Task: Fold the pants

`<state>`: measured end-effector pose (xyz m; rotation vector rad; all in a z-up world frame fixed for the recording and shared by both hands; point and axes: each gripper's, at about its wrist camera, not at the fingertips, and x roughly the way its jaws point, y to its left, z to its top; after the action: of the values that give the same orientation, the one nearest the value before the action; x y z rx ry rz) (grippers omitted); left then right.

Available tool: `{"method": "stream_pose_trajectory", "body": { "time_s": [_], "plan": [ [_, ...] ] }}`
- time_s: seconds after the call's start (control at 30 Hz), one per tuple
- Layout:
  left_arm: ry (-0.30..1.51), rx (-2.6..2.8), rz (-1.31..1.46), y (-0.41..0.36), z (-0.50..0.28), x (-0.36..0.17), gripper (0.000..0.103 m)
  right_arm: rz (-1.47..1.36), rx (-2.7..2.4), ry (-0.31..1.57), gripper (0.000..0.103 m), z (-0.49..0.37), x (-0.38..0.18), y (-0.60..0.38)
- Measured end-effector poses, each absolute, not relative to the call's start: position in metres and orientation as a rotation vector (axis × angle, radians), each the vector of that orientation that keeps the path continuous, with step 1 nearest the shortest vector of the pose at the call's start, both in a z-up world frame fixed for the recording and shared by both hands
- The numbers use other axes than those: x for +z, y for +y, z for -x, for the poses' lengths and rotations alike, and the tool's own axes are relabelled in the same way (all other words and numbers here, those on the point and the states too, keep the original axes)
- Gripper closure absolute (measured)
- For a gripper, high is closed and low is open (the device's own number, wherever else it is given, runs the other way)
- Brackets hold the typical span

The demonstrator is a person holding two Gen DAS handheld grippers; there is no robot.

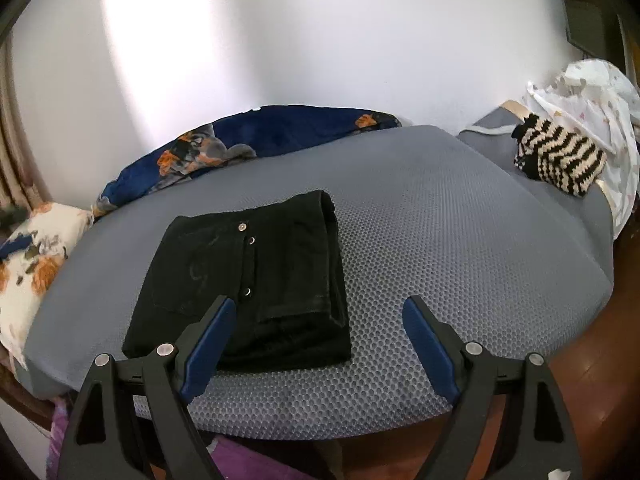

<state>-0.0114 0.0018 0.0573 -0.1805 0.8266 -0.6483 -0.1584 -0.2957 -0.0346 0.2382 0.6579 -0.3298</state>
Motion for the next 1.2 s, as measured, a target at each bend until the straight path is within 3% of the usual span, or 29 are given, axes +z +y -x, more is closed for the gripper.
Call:
{"method": "stream_pose_trajectory", "body": {
  "time_s": [0.3,0.37,0.43,0.57,0.7,0.8,1.2],
  "plan": [
    [0.812,-0.817,0.402,0.021,0.001,0.185,0.007,-0.367,-0.336,0.635,0.019,0.162,-0.033,-0.317],
    [0.776,-0.824,0.441,0.025,0.003,0.202,0.000,-0.365,-0.341,0.621,0.019,0.163,-0.031,-0.318],
    [0.732,-0.800,0.416,0.023,0.005,0.204,0.000,-0.371,-0.337,0.622,0.019,0.163,-0.031,-0.319],
    [0.776,-0.679,0.235,-0.010,0.003,0.146,0.000,-0.418,-0.298,0.640,0.019,0.161,-0.035,-0.324],
    [0.986,-0.651,0.115,-0.046,-0.018,0.038,0.000,-0.480,-0.247,0.686,0.019,0.153,-0.041,-0.333],
    [1.039,-0.641,0.142,-0.050,-0.030,-0.014,0.000,-0.497,-0.223,0.702,0.019,0.148,-0.042,-0.339],
    [1.172,-0.772,0.220,-0.082,-0.060,-0.096,0.000,-0.444,-0.143,0.818,0.019,0.083,-0.065,-0.358]
  ]
}}
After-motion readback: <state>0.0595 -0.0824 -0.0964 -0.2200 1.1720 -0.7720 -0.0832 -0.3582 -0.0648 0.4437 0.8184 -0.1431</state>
